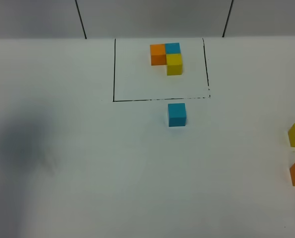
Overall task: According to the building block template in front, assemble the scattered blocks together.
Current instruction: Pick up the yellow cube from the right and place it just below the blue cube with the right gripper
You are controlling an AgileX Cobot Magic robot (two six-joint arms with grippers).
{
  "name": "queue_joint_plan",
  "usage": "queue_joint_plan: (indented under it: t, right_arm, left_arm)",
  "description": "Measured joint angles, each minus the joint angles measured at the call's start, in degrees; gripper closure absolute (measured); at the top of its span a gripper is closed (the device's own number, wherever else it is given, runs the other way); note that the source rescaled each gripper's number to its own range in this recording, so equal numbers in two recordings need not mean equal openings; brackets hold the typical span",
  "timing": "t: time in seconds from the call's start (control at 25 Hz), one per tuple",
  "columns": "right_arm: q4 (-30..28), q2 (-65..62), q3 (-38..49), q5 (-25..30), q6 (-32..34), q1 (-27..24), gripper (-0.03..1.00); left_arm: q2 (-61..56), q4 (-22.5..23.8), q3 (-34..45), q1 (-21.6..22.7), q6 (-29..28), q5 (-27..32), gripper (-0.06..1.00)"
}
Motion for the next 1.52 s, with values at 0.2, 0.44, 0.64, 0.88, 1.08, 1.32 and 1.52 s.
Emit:
queue_joint_plan:
  t: [0.2, 0.44, 0.64, 0.88, 1.08, 1.32, 1.52]
  right_arm:
    - [0.0, 0.0, 0.0, 0.0, 0.0, 0.0, 0.97]
    - [0.0, 0.0, 0.0, 0.0, 0.0, 0.0, 0.97]
    - [0.0, 0.0, 0.0, 0.0, 0.0, 0.0, 0.97]
    - [0.0, 0.0, 0.0, 0.0, 0.0, 0.0, 0.97]
    - [0.0, 0.0, 0.0, 0.0, 0.0, 0.0, 0.97]
    - [-0.1, 0.0, 0.0, 0.0, 0.0, 0.0, 0.97]
    - [-0.1, 0.0, 0.0, 0.0, 0.0, 0.0, 0.97]
  left_arm:
    - [-20.0, -0.8, 11.8, 0.0, -1.1, -0.4, 0.31]
    - [-39.7, -1.9, 23.3, 0.0, -4.5, 2.7, 0.31]
    - [-50.7, -4.5, 33.0, 0.0, -3.6, 1.9, 0.31]
    - [-60.6, -8.7, 41.3, 0.0, 1.3, -1.6, 0.31]
    - [-68.6, -12.9, 42.4, 0.0, 7.1, -0.9, 0.31]
    - [-68.7, -13.3, 42.4, 0.0, 7.3, -0.9, 0.31]
    - [-68.7, -13.3, 42.4, 0.0, 7.3, -0.9, 0.31]
